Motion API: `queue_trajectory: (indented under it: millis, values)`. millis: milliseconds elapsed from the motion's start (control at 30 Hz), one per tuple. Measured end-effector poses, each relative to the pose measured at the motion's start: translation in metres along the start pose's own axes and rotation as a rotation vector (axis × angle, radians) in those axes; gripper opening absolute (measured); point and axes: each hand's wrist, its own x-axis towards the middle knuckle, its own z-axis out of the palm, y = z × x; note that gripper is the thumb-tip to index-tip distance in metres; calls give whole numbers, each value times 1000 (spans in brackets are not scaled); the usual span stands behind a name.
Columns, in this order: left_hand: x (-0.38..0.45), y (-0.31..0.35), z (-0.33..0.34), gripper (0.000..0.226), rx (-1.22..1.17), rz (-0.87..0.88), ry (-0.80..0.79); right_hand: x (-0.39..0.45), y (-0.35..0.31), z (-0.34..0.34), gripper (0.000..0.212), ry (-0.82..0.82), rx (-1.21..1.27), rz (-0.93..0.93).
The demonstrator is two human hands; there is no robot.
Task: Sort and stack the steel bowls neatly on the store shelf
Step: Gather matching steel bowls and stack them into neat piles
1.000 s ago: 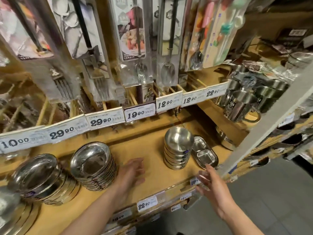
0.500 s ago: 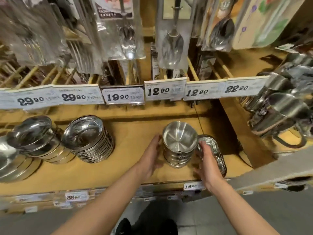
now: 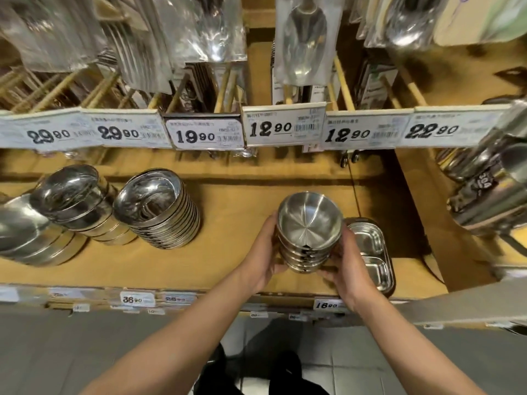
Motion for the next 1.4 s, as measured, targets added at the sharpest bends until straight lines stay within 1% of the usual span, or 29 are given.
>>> queue_trajectory:
  millis: [67,133,200,333,467,600,833,900,1033,1133,1300,1400]
  values:
    - [-4,0,-6,58,-5,6,10,0,3,4,47,-21,-11,7]
    - [-8,0,-14,51,-13,16,26,-1,6,12,33,-40,-15,10]
    - [-13,0,-24,47,-14,25,44,1,10,20,28,-50,-23,14]
    - [-24,1,-50,45,-31,40,70,1,12,45,31,-109,-81,5]
    - [-37,6,-71,42,-75,62,115,7,14,71,32,-142,-75,45]
    - [-53,2,-94,55,-103,93,204,6,24,97,27,-151,-87,79]
    - [-78,-5,-131,63,-170,107,322,-3,44,137,30,-214,-110,127]
    - [-86,-4,-141,60,-160,107,344,-5,49,151,31,-251,-115,129]
    - [-105,-2,-165,51,-171,105,378,-7,59,178,26,-290,-98,169]
    - [-118,1,-185,45,-186,119,382,-13,65,203,25,-310,-122,172]
    - [-129,4,-226,42,-179,129,365,-24,77,242,22,-305,-109,153]
    - [-135,6,-251,45,-156,98,328,-30,95,261,24,-257,-79,153]
